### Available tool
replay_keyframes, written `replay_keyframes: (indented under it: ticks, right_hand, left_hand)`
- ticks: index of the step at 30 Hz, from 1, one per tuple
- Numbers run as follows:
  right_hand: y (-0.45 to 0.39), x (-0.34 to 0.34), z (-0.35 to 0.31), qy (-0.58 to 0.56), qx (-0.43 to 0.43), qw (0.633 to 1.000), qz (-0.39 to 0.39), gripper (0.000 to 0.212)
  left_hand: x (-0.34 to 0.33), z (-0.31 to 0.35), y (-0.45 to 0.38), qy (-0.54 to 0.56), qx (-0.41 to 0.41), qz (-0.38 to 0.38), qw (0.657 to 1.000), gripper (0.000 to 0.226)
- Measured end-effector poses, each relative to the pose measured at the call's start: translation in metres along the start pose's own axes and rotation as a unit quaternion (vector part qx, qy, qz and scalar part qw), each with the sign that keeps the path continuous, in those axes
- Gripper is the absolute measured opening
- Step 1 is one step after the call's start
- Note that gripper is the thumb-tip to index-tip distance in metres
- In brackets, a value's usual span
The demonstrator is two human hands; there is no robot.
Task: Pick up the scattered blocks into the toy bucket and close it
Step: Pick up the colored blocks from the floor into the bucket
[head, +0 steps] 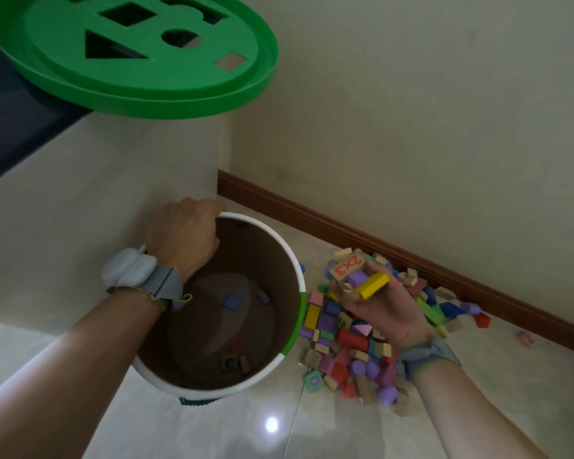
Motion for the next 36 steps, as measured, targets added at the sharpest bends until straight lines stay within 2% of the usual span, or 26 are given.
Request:
replay_keyframes:
  ticks: [7,10,14,17,19,23,26,28,30,31,32,36]
  right_hand:
    - [0.035,-0.082,0.014,-0.073,-0.021,0.987,-0.144,0.071]
    - [0.046,-0.112,0.019,-0.061,-0.048,0.979,-0.190,0.068]
    - [0.054,-0.144,0.031,0.046,-0.122,0.973,-0.191,0.050]
    - [0.057,-0.156,0.043,0.204,-0.139,0.960,-0.133,0.041]
    - [0.057,-0.162,0.048,0.319,-0.125,0.935,-0.090,0.036]
    - [0.053,-0.175,0.053,0.470,-0.114,0.874,-0.044,0.029]
    - [0.046,-0.185,0.058,0.580,-0.100,0.808,-0.019,0.027]
    - [0.040,-0.190,0.061,0.680,-0.074,0.729,-0.015,0.026]
    - [0.036,-0.194,0.064,0.787,-0.019,0.616,-0.013,0.023]
    - [0.035,-0.196,0.067,0.821,0.010,0.571,-0.008,0.022]
    - [0.035,-0.197,0.070,0.837,0.036,0.546,-0.002,0.023]
    - [0.029,-0.197,0.091,0.854,0.121,0.506,-0.035,0.023]
  left_hand:
    - [0.001,0.000,0.001,0.009,0.005,0.002,1.000,0.035]
    - [0.000,0.000,0.002,0.012,0.001,0.002,1.000,0.040]
    - [0.000,0.000,0.003,0.012,0.000,0.008,1.000,0.039]
    - [-0.001,0.000,0.001,0.013,-0.005,0.002,1.000,0.037]
    - [-0.001,-0.001,0.001,0.016,-0.009,0.008,1.000,0.036]
    - [-0.002,-0.001,0.001,0.002,-0.007,0.019,1.000,0.035]
    - [-0.002,0.000,0.000,0.007,-0.005,0.009,1.000,0.034]
    - [-0.002,-0.001,-0.001,0.015,-0.006,0.011,1.000,0.033]
    - [-0.001,-0.001,0.000,0.014,-0.010,0.005,1.000,0.032]
    - [0.000,-0.002,0.000,0.012,-0.011,0.001,1.000,0.033]
    - [0.000,-0.001,0.001,0.011,-0.012,0.000,1.000,0.033]
    - [0.003,0.000,0.001,0.004,-0.011,0.000,1.000,0.030]
Point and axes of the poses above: each hand's wrist, its own y-axis away from the middle knuckle, its own x-axis out of the back of the hand, z = x × y, the point moved 1 cm from there along -y, towards the middle knuckle, and after that the axes turned 4 degrees about -z, right-handed, at the moved point
